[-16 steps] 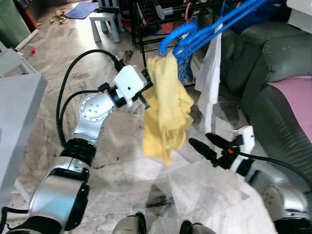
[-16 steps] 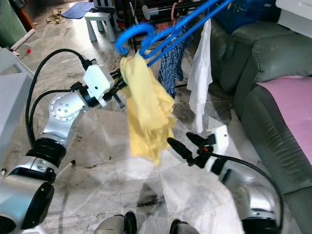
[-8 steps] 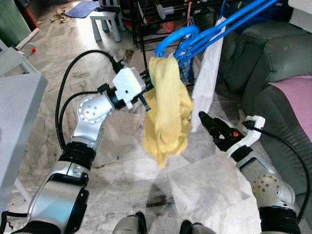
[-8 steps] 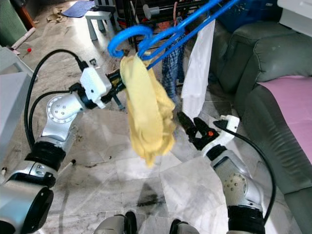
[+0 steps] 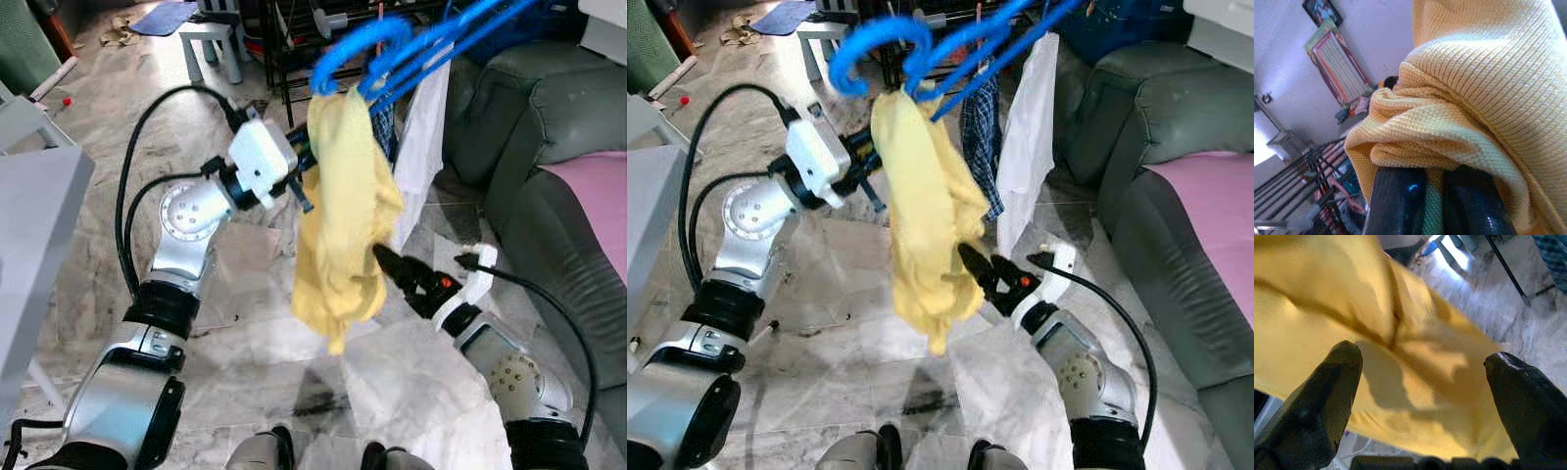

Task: Hang hanger

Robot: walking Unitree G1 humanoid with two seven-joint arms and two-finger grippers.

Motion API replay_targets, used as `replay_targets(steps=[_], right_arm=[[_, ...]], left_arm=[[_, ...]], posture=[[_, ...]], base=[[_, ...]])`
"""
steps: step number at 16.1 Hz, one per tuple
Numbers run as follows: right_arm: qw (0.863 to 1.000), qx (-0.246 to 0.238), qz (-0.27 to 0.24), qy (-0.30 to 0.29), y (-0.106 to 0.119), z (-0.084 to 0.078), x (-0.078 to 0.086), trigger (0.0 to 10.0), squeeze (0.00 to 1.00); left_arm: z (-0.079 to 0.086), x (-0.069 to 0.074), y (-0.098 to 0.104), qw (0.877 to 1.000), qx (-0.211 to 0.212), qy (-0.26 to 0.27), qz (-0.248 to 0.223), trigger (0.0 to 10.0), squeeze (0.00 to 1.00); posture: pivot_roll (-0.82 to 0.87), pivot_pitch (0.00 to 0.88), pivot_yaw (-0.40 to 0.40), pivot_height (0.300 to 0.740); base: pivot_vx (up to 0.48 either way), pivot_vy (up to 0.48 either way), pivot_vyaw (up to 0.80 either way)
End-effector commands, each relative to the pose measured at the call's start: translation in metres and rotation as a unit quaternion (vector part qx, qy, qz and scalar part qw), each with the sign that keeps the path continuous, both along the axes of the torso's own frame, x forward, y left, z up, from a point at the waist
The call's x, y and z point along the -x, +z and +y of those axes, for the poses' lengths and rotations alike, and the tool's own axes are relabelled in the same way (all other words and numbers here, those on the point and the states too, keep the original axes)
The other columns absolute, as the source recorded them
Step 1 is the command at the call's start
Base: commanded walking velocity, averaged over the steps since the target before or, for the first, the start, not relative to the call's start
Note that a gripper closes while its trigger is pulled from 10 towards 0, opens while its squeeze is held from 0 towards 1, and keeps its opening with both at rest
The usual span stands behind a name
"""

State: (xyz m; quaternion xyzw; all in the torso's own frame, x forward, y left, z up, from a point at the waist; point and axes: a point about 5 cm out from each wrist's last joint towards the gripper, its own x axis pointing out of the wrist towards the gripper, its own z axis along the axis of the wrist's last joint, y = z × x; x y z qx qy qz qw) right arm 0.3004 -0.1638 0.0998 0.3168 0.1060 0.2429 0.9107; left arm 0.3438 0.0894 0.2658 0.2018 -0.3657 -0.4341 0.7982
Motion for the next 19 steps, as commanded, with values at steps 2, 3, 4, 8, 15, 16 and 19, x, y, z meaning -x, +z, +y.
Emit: replay_targets(steps=[2,3,4,8,15,16,19], right_arm=[[1.000,0.001,0.024,-0.005,-0.008,-0.001,0.001,10.0,0.48],[1.000,0.000,0.025,-0.007,-0.008,-0.001,0.001,10.0,0.49],[1.000,-0.009,0.020,-0.012,-0.006,-0.002,0.000,10.0,0.48],[0.993,-0.110,-0.037,-0.025,0.023,-0.011,-0.006,10.0,0.15],[0.994,-0.105,0.000,-0.004,0.012,-0.006,-0.003,10.0,0.00],[0.995,-0.104,0.003,-0.004,0.011,-0.006,-0.004,10.0,0.00],[0.995,-0.098,0.004,0.001,0.011,-0.002,-0.009,10.0,0.00]], left_arm=[[-0.002,0.007,0.026,0.999,0.025,-0.018,-0.043,0.0,0.00],[-0.003,0.009,0.029,0.998,0.028,-0.023,-0.046,0.0,0.00],[-0.004,0.011,0.032,0.998,0.030,-0.028,-0.049,0.0,0.00],[0.000,0.010,0.019,0.999,0.021,-0.021,-0.026,0.0,0.00],[-0.012,0.022,0.032,0.996,0.037,-0.066,-0.042,0.0,0.00],[-0.014,0.027,0.037,0.995,0.045,-0.080,-0.044,0.0,0.00],[-0.020,0.036,0.041,0.992,0.052,-0.109,-0.041,0.0,0.00]], posture=[[-0.03,0.165,0.054,0.740],[-0.02,0.166,0.052,0.740],[-0.02,0.166,0.052,0.740],[-0.02,0.166,0.052,0.740],[-0.02,0.169,0.047,0.740],[-0.02,0.169,0.047,0.740],[-0.02,0.168,0.046,0.740]], base=[[0.000,0.000,0.00],[0.000,0.000,0.00],[0.000,0.000,0.00],[0.000,0.000,0.00],[0.000,0.000,0.00],[0.000,0.000,0.00],[0.000,0.000,0.00]])
